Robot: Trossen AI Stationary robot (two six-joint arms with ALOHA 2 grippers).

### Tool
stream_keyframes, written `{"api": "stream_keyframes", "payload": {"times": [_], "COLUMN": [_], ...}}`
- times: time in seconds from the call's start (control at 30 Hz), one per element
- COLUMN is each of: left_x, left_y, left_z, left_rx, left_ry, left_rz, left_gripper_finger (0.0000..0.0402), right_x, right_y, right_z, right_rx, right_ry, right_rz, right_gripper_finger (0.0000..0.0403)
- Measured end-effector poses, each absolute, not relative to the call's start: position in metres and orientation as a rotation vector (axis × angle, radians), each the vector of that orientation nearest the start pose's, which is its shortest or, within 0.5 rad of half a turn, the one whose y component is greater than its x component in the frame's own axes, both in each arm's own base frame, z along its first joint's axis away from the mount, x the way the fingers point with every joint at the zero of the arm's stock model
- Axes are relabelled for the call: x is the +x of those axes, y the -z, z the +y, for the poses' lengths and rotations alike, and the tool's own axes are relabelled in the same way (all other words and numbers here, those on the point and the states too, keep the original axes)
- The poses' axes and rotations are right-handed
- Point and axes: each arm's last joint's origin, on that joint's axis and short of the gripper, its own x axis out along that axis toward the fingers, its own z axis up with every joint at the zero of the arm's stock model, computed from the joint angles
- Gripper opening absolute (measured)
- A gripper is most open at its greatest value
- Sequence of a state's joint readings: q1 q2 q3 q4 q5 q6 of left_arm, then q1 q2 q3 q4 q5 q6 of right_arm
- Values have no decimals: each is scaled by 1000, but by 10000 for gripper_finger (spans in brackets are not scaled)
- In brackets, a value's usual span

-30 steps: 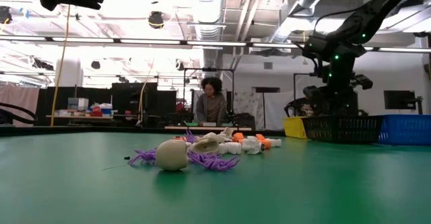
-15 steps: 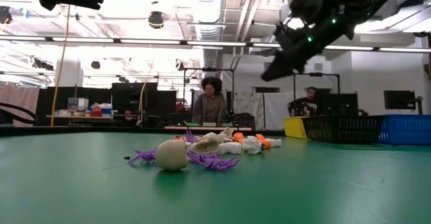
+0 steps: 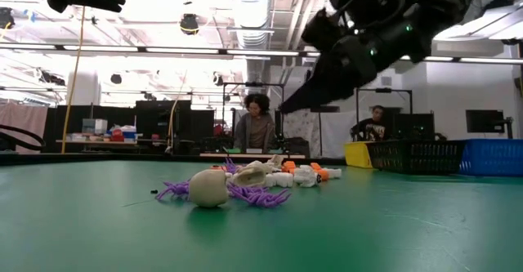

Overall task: Sort Halloween decoration
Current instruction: Put the gray skull toy into the top black basket

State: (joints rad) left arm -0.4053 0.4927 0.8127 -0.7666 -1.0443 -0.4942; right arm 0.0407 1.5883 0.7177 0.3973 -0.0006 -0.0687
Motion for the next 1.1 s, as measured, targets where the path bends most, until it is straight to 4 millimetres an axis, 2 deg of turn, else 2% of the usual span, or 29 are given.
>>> {"api": "stream_keyframes", "payload": {"times": [0.2,0.47,0.9,1.1], "left_x": [79,79,78,78], "left_y": [-327,-327,-326,-326], "left_z": [-7,-6,-6,-6], "left_rx": [-171,-171,-177,-183], "left_ry": [-694,-702,-704,-704], "left_rz": [174,172,175,174], "left_gripper_finger": [114,114,114,114], "right_x": [329,343,339,338], "right_y": [-153,-132,-125,-133], "right_z": [24,26,27,36], "right_rx": [-44,-47,-50,-119], "right_ry": [-78,-84,-86,-134], "right_rz": [497,559,638,616], "right_gripper_finger": [139,139,139,139]}}
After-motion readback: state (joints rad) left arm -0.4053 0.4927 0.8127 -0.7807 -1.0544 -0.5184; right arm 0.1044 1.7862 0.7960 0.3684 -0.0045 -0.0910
